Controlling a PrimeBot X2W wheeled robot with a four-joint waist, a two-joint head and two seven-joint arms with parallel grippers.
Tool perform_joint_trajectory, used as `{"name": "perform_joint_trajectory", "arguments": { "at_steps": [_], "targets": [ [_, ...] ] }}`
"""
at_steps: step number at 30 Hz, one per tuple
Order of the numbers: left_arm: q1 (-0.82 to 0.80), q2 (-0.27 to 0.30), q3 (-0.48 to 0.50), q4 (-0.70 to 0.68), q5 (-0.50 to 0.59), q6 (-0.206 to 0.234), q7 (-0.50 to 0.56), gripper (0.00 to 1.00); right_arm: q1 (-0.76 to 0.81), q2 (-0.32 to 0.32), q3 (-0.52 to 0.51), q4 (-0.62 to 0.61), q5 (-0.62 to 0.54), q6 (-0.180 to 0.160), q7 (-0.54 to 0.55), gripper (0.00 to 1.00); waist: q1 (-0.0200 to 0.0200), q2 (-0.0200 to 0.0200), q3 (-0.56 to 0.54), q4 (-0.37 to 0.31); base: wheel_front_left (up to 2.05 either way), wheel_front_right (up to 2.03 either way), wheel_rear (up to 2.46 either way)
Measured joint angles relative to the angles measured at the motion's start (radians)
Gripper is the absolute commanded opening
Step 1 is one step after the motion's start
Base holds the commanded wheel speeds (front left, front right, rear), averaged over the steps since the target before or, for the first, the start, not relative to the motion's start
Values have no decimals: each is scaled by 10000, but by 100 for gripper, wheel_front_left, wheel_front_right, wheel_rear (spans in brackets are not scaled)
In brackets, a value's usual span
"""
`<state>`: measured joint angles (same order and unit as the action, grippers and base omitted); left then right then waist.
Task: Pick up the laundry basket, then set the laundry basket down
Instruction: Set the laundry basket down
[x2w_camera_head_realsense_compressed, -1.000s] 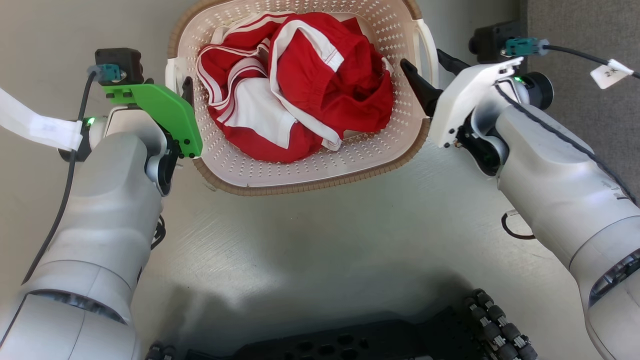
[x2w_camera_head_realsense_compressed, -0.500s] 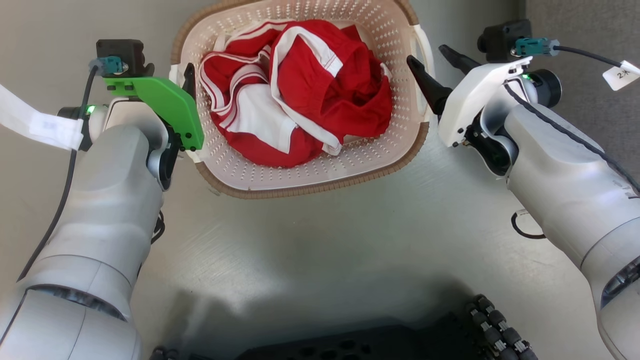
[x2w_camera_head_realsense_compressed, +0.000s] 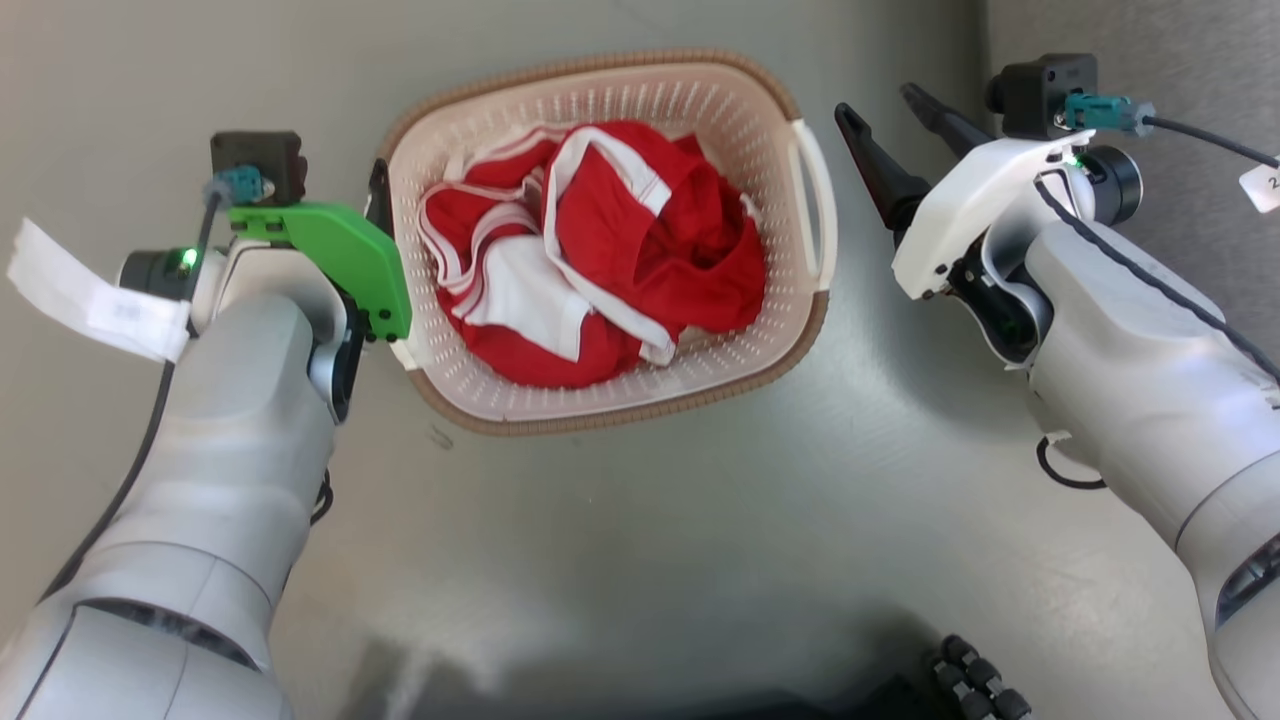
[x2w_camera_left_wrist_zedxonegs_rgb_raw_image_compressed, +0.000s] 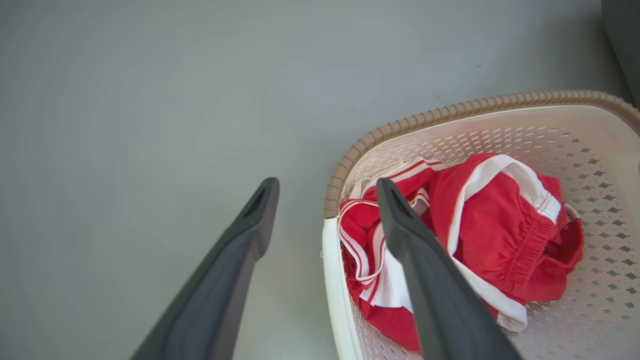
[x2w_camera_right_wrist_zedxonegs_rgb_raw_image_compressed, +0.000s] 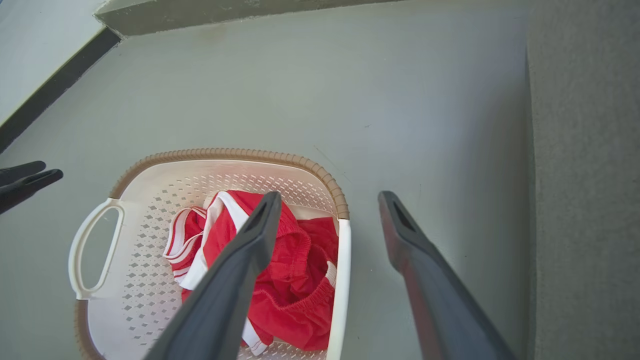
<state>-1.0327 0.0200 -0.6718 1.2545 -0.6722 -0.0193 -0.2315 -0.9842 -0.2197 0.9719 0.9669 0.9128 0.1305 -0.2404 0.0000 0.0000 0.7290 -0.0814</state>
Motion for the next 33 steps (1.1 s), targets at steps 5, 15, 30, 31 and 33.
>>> {"name": "perform_joint_trajectory", "arguments": {
  "at_steps": [5, 15, 30, 31, 33],
  "targets": [
    [226, 0, 6, -19, 8, 115, -86, 100, 194, 19, -136, -61, 31, 0, -92, 100, 0, 0, -521, -62, 0, 0, 0],
    [732, 88, 284, -506, 54, 577, -201, 100, 515, -36, -1108, -673, -493, -194, -113, 100, 0, 0, -1909, -225, 0, 0, 0],
    [2259, 1060, 1496, -4165, 1256, 1302, -201, 100, 2146, -343, -3177, -2846, -2109, -1373, -115, 100, -1, 0, -4060, -389, 0, 0, 0],
    [2400, 1083, 1592, -4381, 1354, 1346, -201, 100, 2299, -351, -3256, -2982, -2272, -1419, -115, 100, 0, 0, -4201, -399, 0, 0, 0],
    [2742, 1137, 1779, -4805, 1505, 1354, -201, 100, 2603, -364, -3427, -3281, -2558, -1519, -115, 100, -1, 0, -4482, -419, 0, 0, 0]
  ]
}}
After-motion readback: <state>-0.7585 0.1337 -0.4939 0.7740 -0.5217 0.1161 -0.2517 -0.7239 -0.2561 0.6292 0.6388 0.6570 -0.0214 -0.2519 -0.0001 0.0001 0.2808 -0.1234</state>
